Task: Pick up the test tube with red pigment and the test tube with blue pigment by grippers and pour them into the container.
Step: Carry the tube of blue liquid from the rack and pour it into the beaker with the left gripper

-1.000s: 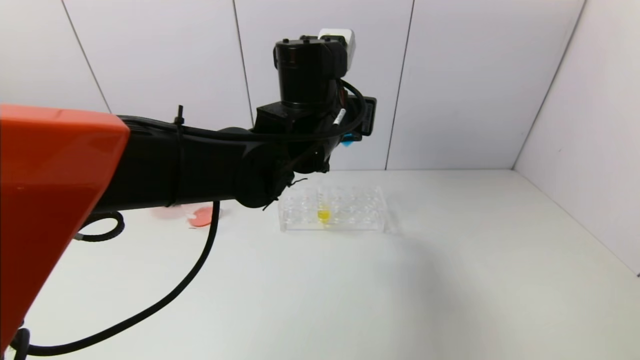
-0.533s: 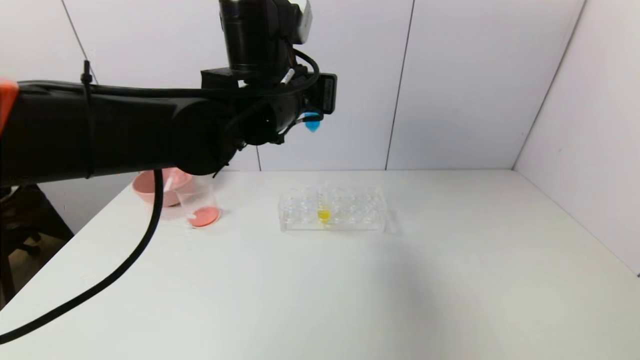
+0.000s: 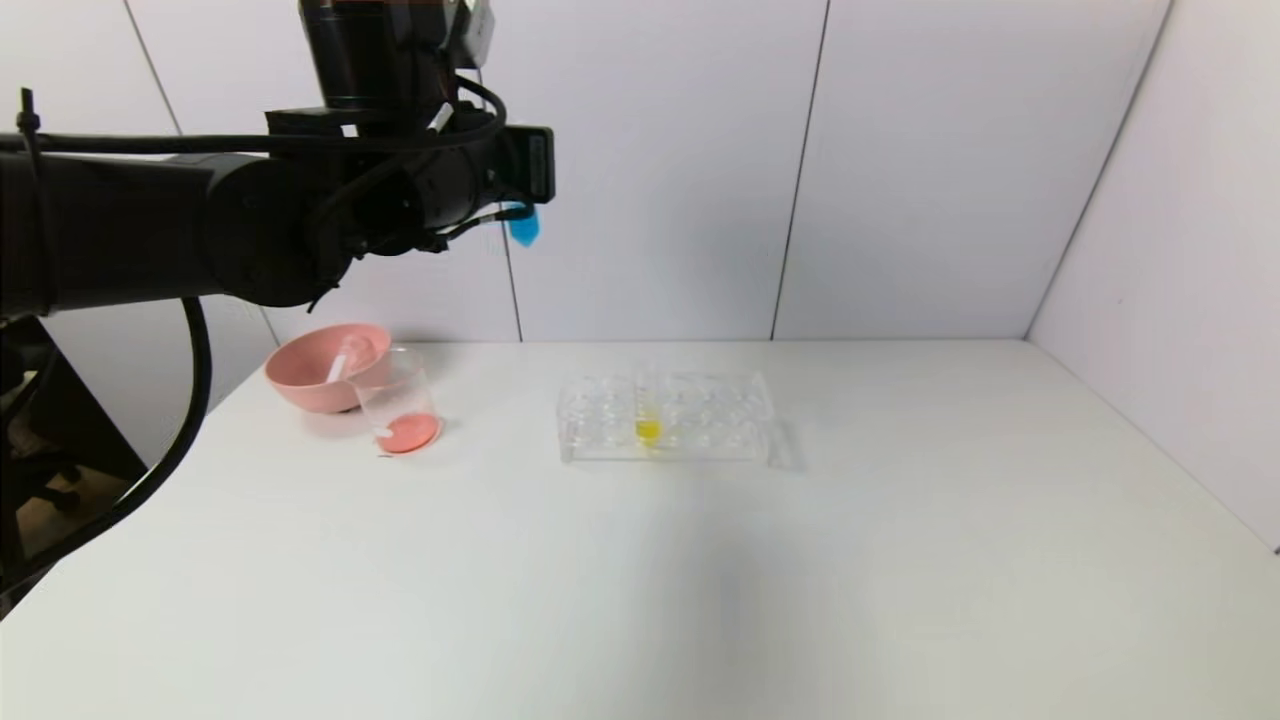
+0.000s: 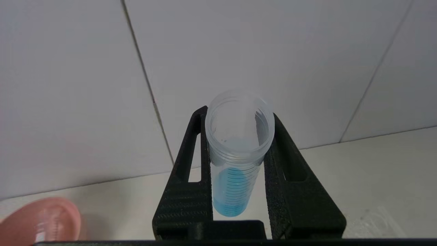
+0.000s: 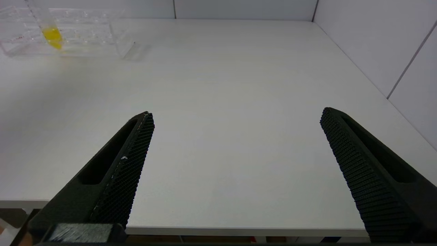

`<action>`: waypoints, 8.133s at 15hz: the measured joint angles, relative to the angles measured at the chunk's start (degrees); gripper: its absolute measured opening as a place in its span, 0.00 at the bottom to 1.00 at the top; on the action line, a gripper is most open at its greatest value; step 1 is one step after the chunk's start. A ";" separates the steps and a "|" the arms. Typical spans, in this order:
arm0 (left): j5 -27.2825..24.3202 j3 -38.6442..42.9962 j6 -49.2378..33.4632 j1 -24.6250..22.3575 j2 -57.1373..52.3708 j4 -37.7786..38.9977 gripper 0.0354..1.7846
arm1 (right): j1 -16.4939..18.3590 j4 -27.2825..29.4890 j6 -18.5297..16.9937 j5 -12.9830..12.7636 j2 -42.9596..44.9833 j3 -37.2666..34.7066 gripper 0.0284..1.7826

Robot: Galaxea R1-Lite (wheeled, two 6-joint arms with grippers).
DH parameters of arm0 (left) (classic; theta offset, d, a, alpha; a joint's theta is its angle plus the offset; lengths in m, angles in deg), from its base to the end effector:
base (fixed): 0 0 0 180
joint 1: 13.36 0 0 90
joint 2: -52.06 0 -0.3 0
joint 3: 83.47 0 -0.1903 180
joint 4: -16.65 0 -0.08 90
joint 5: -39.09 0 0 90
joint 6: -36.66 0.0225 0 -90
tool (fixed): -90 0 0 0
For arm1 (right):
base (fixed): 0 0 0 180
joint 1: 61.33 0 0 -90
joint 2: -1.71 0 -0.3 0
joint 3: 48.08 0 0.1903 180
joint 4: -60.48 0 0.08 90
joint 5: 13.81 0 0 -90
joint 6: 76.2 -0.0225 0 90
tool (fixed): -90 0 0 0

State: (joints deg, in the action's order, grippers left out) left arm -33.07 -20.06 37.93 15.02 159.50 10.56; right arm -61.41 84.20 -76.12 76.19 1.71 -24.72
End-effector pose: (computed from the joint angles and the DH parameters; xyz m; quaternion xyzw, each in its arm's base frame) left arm 0.3368 -0.1741 0.3219 0.0006 -0.0256 -0.0915 0.9955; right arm -0.0228 0.0000 0.0748 -0.0007 0.0031 0.0007 1.0000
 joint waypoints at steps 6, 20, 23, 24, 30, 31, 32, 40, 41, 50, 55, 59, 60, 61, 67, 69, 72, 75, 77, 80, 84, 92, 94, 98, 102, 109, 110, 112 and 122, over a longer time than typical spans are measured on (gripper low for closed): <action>-3.89 5.08 -0.06 -9.36 -2.85 0.59 0.24 | 0.02 -0.02 0.00 0.00 0.00 0.00 1.00; -18.46 14.59 -0.56 -32.15 -5.35 5.51 0.24 | 0.00 0.00 0.00 0.00 0.00 0.00 1.00; -20.26 15.63 -0.56 -34.99 -4.97 5.68 0.24 | 0.02 0.00 0.00 0.00 0.00 0.00 1.00; -20.42 15.80 -0.61 -35.32 -4.83 5.63 0.24 | 0.02 0.00 0.00 0.00 0.00 0.00 1.00; -21.53 16.32 -0.06 -35.65 -3.15 5.51 0.24 | 0.00 0.00 0.00 -0.02 0.00 0.00 1.00; -22.80 16.41 0.07 -35.66 -2.93 5.52 0.24 | 0.00 0.00 0.00 0.00 0.00 0.00 1.00; -24.00 16.46 0.88 -35.88 -2.68 5.55 0.24 | 0.00 0.00 0.00 0.00 0.00 0.00 1.00; -28.79 16.02 9.95 -37.36 -0.37 5.10 0.24 | 0.00 0.00 0.00 0.00 0.00 0.00 1.00; -29.25 15.99 11.63 -37.67 -0.10 5.07 0.24 | 0.00 0.00 0.00 0.00 0.00 0.00 1.00; -31.34 17.13 22.32 -39.03 0.68 4.80 0.24 | 0.00 0.00 0.00 0.00 0.00 0.00 1.00; -32.20 16.85 25.38 -39.24 0.96 4.05 0.24 | 0.00 0.00 0.00 0.00 0.00 0.00 1.00; -32.27 16.60 25.65 -39.24 1.12 4.02 0.24 | 0.00 0.00 0.00 0.00 0.00 0.00 1.00; -32.72 16.48 25.91 -39.24 1.15 3.84 0.24 | 0.00 -0.02 0.02 0.00 0.00 0.00 1.00; -33.45 16.10 26.67 -39.27 1.16 3.17 0.24 | -0.02 0.00 0.00 0.00 0.00 0.00 1.00; -35.39 8.57 35.28 -39.75 1.18 -11.11 0.24 | 0.02 0.00 0.00 0.00 0.00 0.00 1.00; -35.41 6.68 36.93 -39.81 1.16 -15.32 0.24 | 0.00 0.00 -0.02 0.00 0.00 0.00 1.00; -35.39 3.23 40.95 -40.25 1.06 -22.04 0.24 | 0.00 0.00 0.00 0.00 0.00 0.00 1.00; -35.72 -0.77 44.51 -40.50 1.10 -28.99 0.24 | 0.00 0.00 0.00 0.00 0.00 0.00 1.00; -36.41 -2.47 45.75 -40.56 1.23 -31.18 0.24 | 0.00 0.00 0.00 0.00 0.00 0.00 1.00; -37.57 -6.00 49.12 -40.62 1.87 -36.21 0.24 | 0.00 -0.02 0.00 0.00 0.00 0.00 1.00; -40.62 -13.92 56.20 -42.35 3.91 -47.67 0.24 | 0.00 -0.02 -0.02 0.00 0.00 0.00 1.00; -42.58 -20.83 60.72 -42.81 8.16 -55.22 0.24 | 0.00 0.00 0.00 -0.02 0.00 0.00 1.00; -42.36 -20.92 60.59 -42.33 8.56 -55.22 0.24 | 0.00 -0.02 0.00 0.00 0.00 0.00 1.00; -41.23 -21.08 60.53 -42.18 9.31 -55.28 0.24 | 0.02 0.00 0.00 0.00 0.00 0.00 1.00; -40.05 -21.20 60.59 -41.46 10.00 -55.59 0.24 | 0.00 0.00 0.00 0.00 0.00 0.00 1.00; -36.71 -21.16 61.71 -38.57 10.61 -55.39 0.24 | 0.00 0.00 0.00 0.00 0.00 0.00 1.00; -35.67 -21.16 62.56 -38.13 10.72 -55.36 0.24 | -0.02 0.00 0.00 0.00 0.00 0.00 1.00; -35.26 -21.19 62.93 -37.52 11.02 -55.28 0.24 | 0.00 0.00 0.00 0.00 0.00 0.00 1.00; -32.18 -21.22 67.52 -35.86 11.74 -54.31 0.24 | 0.00 -0.02 0.00 0.00 0.00 0.00 1.00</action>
State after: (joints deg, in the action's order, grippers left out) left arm -65.26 -41.28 105.45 -20.85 171.24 -43.75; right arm -61.41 84.17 -76.12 76.19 1.71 -24.72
